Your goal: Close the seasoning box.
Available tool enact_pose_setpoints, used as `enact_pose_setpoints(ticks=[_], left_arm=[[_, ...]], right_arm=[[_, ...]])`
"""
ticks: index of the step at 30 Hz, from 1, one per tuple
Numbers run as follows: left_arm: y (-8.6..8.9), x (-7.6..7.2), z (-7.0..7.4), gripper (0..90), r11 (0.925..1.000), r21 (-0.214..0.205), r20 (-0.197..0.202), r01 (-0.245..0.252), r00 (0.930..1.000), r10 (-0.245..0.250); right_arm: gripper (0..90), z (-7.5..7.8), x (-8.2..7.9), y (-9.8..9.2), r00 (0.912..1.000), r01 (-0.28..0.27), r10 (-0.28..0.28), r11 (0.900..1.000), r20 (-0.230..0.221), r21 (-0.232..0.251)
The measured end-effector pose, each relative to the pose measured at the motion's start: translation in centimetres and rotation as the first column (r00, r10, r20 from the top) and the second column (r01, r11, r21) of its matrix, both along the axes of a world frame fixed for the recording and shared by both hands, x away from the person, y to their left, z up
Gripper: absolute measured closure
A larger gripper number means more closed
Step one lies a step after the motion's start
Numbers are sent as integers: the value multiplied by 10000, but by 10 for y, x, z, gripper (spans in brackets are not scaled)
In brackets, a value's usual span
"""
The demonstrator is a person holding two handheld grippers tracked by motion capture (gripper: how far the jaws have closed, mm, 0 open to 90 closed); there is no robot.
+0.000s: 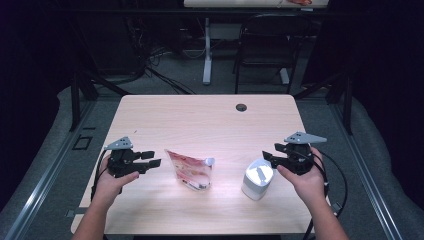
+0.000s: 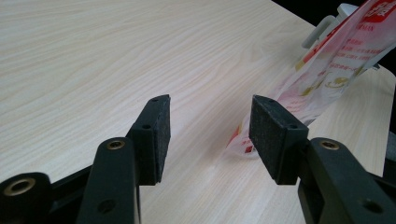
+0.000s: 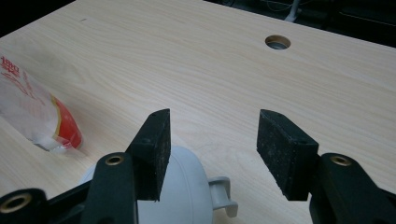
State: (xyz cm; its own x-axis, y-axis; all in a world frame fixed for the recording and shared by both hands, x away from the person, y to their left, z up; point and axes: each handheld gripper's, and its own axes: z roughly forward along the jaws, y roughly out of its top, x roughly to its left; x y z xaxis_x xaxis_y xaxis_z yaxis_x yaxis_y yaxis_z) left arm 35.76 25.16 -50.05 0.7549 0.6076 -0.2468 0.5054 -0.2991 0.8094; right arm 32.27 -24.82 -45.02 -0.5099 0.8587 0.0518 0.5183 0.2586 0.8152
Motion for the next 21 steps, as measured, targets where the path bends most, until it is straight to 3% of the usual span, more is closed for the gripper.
enact_pose_setpoints(ticks=[10, 21], left_arm=[[0, 0, 0, 486, 10000, 6, -25, -43, 10000, 43], [1, 0, -1, 484, 9999, 12, -45, -99, 9999, 99]], right_arm=[[447, -6, -4, -1, 9999, -17, 18, 10000, -99, 82], [447, -13, -10, -12, 9995, 322, -321, 9992, -79, 235]])
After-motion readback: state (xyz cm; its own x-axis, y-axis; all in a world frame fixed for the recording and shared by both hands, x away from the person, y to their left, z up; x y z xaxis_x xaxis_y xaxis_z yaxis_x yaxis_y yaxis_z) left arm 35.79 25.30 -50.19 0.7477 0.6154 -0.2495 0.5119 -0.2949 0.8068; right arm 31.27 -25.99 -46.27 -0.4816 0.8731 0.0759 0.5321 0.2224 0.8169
